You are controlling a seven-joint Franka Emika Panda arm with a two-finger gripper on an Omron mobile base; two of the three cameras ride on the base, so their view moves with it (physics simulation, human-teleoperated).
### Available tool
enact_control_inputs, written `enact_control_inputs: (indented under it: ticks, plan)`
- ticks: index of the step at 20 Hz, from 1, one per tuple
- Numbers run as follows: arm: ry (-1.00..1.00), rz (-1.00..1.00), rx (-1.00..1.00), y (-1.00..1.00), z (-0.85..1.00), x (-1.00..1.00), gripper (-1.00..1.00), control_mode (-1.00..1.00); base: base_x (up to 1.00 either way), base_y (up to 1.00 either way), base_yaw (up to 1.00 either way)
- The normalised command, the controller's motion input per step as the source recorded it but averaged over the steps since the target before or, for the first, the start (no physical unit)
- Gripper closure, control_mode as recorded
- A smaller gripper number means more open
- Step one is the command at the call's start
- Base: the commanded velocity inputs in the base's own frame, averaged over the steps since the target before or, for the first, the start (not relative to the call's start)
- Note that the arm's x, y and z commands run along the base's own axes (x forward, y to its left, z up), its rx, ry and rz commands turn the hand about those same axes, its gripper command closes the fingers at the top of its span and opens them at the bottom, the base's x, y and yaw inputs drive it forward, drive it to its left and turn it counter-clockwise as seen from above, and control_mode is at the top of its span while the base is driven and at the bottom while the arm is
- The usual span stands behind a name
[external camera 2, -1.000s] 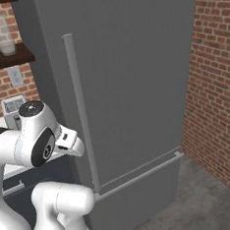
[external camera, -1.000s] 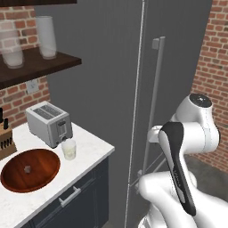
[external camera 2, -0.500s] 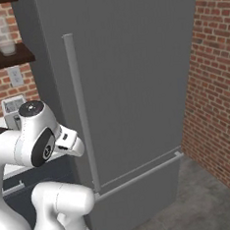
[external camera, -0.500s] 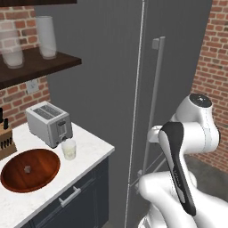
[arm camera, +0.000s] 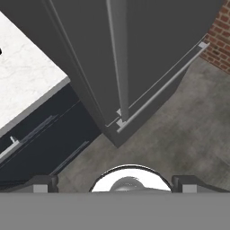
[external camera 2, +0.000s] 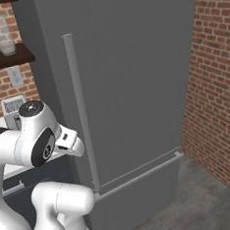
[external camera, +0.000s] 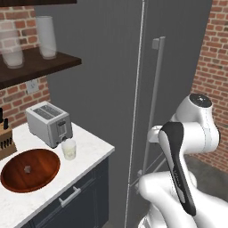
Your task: Grab a lemon wedge from the fridge and one ice cube from the ice bowl, and put them in the glass of lemonade.
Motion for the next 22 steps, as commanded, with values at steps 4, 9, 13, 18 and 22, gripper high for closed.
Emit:
enact_control_inputs:
  ticks: [4,9,13,18,22]
  plan:
    - [0.0,0.0,0.0,0.0,0.0,0.0,-1.0,-1.0,0.0,0.0,0.0]
    - [-0.26,0.0,0.0,0.0,0.09,-0.05,-1.0,-1.0,0.0,0.0,0.0]
    - [-0.48,0.0,0.01,0.0,0.23,-0.01,-1.0,-1.0,0.0,0.0,0.0]
    - [-0.29,0.0,0.02,0.0,0.27,0.08,-1.0,-1.0,0.0,0.0,0.0]
    - [-0.17,0.0,0.1,-0.12,0.48,0.22,-1.0,-1.0,0.0,0.0,0.0]
